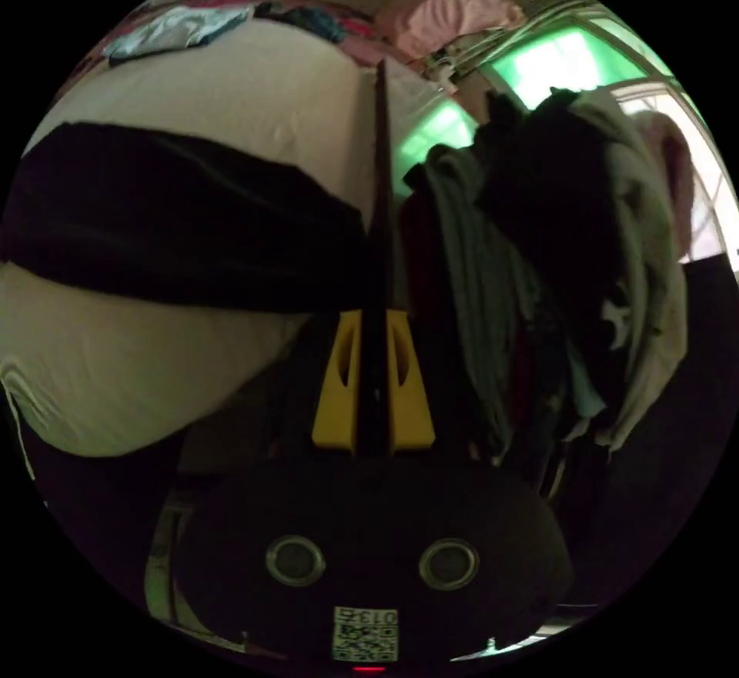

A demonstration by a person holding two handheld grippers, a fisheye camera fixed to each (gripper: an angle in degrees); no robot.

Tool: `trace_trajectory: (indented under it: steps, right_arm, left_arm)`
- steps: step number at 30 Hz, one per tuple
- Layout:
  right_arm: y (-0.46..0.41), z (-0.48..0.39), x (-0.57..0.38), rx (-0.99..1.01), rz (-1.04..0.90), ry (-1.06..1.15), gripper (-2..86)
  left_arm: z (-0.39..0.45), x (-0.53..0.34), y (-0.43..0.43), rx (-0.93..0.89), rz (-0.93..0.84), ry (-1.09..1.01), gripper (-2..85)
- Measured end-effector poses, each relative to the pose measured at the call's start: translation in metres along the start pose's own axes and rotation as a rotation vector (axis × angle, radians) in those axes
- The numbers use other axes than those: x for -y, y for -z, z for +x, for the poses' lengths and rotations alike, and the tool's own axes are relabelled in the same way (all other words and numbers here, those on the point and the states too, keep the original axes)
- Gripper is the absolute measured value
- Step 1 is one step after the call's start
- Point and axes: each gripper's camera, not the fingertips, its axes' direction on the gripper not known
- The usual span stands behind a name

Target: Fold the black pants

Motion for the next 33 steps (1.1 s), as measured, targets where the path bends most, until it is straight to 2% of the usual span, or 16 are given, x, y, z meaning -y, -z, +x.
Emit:
trace_trajectory:
  steps: [3,6,9,14,16,19,22,24,26,28,33]
  right_arm:
    - [0.019,-0.002,0.005,0.048,0.099,-0.02,6.7]
    - [0.035,-0.03,0.034,0.157,0.242,0.113,6.5]
    - [0.04,-0.063,0.065,0.269,0.334,0.234,6.5]
    - [0.021,-0.087,0.089,0.402,0.266,0.407,7.1]
    - [0.013,-0.085,0.09,0.438,0.26,0.416,7.1]
    - [-0.002,-0.089,0.087,0.454,0.198,0.483,6.0]
    - [-0.018,-0.096,0.081,0.427,0.129,0.521,2.1]
    - [-0.017,-0.094,0.072,0.399,0.171,0.508,1.1]
    - [-0.014,-0.087,0.065,0.396,0.199,0.472,0.9]
    - [-0.013,-0.082,0.054,0.39,0.234,0.439,0.9]
    - [-0.028,-0.09,0.028,0.335,0.194,0.519,4.0]
  left_arm:
    - [0.0,-0.014,0.014,-0.015,0.143,0.116,4.2]
    - [0.024,0.011,0.015,0.065,0.193,0.057,3.4]
    - [0.074,0.07,0.003,0.057,0.232,-0.144,3.2]
    - [0.182,0.17,-0.034,0.131,0.27,-0.566,3.5]
    - [0.227,0.207,-0.059,0.141,0.235,-0.735,3.6]
    - [0.262,0.239,-0.093,0.098,0.115,-0.859,2.0]
    - [0.282,0.256,-0.119,0.124,0.018,-0.897,0.2]
    - [0.289,0.262,-0.122,0.137,0.029,-0.884,-0.2]
    - [0.292,0.266,-0.115,0.129,0.086,-0.84,-0.3]
    - [0.284,0.273,-0.105,0.068,0.221,-0.708,-0.4]
    - [0.276,0.292,-0.128,0.033,0.142,-0.56,-0.1]
